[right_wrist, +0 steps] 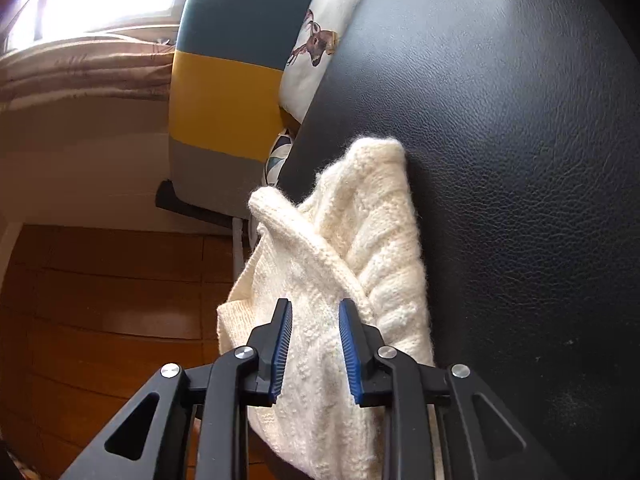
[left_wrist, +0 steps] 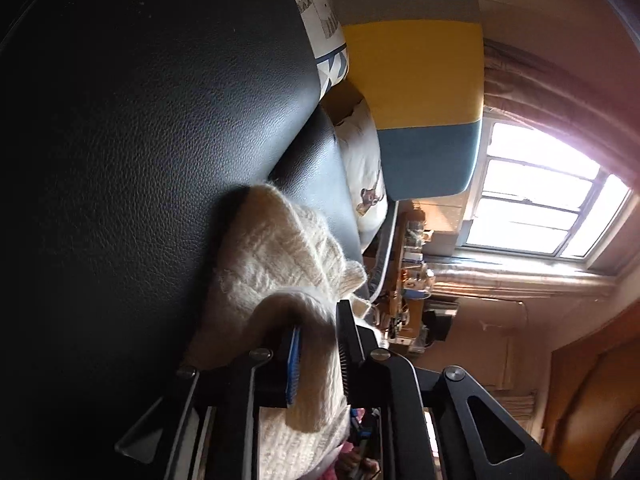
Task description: Fold clothes
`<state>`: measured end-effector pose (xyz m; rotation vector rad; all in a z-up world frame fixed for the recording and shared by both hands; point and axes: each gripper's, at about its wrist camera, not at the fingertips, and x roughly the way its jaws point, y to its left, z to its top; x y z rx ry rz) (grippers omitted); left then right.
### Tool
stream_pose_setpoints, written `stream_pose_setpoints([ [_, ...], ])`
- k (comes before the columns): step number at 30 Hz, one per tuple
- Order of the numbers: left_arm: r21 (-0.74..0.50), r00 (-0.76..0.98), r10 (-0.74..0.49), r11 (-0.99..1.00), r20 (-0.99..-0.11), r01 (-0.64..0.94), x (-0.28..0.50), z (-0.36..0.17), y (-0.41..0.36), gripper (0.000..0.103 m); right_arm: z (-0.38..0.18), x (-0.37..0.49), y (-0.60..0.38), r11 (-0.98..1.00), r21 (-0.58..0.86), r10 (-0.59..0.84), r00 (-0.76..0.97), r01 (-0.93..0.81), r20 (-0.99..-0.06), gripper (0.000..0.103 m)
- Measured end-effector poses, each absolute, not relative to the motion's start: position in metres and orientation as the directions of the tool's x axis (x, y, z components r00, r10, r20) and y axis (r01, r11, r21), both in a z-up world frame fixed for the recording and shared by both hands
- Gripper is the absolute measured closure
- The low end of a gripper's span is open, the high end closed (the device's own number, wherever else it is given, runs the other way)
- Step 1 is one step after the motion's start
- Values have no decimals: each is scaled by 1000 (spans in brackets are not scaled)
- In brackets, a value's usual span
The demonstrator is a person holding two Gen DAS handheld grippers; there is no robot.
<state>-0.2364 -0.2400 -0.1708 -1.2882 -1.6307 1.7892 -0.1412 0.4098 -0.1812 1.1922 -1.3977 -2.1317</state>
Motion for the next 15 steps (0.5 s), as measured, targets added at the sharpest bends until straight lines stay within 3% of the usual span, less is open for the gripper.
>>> stream_pose_setpoints([
  [3, -936, -591, 728, -238, -349, 259, -230, -160, -263, 66, -152, -140, 387, -617, 786, -617, -587, -53, -524, 70],
  [5, -917, -639, 658, -280, -398, 283, -222, -158, -276, 53, -137, -144, 360, -728, 684, -576, -579, 43, -577, 67],
  [8, -820, -584, 586, -490, -562, 298, -215, -151, -264, 53, -131, -155, 321, -861, 489, -476, -552, 137, -684, 67],
  [10, -760, -525, 578, -603, -625, 241, -211, -147, -243, 53, -138, -164, 303, -920, 357, -385, -529, 160, -756, 67],
  [12, -695, -475, 560, -698, -679, 171, -208, -143, -220, 53, -153, -167, 301, -935, 313, -352, -499, 164, -792, 66],
  [15, -604, -411, 526, -793, -745, 78, -202, -142, -189, 53, -163, -161, 313, -919, 371, -388, -491, 137, -780, 66],
])
